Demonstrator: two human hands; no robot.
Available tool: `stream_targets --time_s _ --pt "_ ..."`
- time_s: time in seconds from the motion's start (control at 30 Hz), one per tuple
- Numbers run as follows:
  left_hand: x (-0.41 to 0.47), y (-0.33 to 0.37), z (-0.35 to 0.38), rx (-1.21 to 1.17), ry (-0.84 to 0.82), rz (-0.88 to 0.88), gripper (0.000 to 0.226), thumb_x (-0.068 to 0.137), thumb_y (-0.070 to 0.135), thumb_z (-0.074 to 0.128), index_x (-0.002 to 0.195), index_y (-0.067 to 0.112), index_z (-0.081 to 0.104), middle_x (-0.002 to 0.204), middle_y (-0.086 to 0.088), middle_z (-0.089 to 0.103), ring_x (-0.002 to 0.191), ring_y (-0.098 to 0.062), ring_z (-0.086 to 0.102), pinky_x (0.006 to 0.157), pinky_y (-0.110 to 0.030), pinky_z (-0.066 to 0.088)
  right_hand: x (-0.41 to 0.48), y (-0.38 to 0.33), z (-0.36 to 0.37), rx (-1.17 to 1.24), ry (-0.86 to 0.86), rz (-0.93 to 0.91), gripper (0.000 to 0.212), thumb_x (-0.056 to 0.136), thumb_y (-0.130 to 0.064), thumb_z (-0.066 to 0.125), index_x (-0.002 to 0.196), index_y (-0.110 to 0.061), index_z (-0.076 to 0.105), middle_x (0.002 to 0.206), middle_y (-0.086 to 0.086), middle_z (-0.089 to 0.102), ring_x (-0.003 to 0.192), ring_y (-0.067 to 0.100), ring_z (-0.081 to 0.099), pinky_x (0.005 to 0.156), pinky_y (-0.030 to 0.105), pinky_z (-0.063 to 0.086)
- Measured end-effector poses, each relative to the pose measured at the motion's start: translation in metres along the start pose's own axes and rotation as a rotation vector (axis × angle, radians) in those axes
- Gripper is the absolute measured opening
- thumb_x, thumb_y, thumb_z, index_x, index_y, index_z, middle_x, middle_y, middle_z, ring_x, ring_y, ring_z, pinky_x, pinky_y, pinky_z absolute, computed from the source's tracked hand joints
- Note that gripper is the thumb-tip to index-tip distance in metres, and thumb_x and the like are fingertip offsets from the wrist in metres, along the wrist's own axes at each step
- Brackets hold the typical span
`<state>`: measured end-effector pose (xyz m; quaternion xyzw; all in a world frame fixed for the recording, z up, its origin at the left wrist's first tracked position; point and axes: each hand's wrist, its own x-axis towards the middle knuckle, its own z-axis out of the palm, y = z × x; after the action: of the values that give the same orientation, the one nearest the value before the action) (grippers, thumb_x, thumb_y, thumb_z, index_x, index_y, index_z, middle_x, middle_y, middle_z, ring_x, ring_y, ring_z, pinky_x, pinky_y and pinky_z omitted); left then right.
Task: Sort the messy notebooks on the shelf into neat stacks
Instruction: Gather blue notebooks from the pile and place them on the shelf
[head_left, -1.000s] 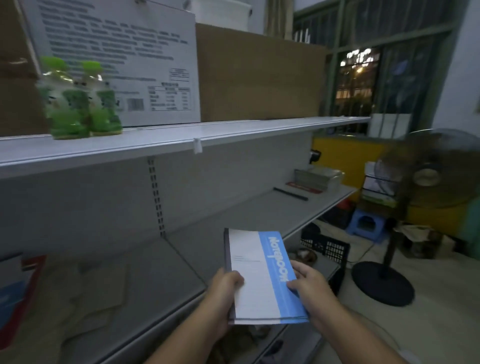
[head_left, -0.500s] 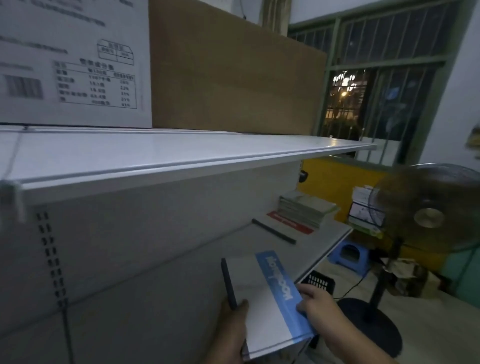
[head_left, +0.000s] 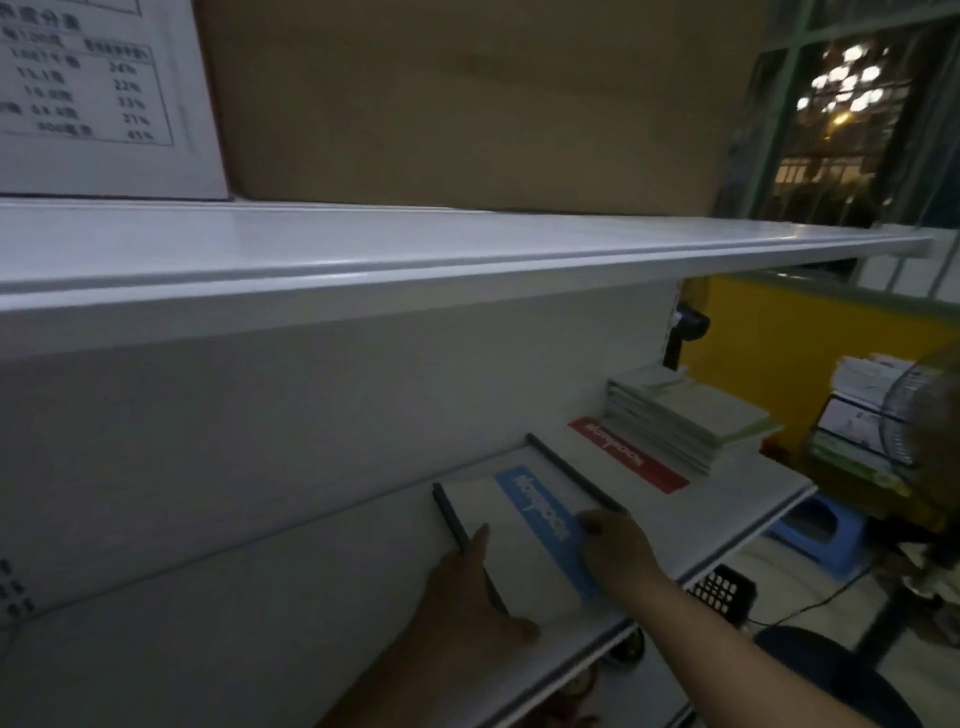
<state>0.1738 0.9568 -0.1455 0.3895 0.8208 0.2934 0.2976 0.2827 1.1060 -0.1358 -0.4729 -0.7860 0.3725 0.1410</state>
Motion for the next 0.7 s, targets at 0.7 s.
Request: stream_targets --time_s 0.7 --pt "0.031 0.002 0.034 0.291 0.52 -0.03 0.072 0.072 0.059 0.066 0.135 0.033 0.044 0.129 0.01 0.049 0.123 -0.008 0.04 0.102 -0.014 0.025 0.077 0.034 -0.009 -0.236 -0.097 -0.639 0.05 0.087 -0.041 0.032 0.114 -0.01 0.061 0.114 0.004 0.057 0.111 0.025 0.053 0.08 0.025 0.038"
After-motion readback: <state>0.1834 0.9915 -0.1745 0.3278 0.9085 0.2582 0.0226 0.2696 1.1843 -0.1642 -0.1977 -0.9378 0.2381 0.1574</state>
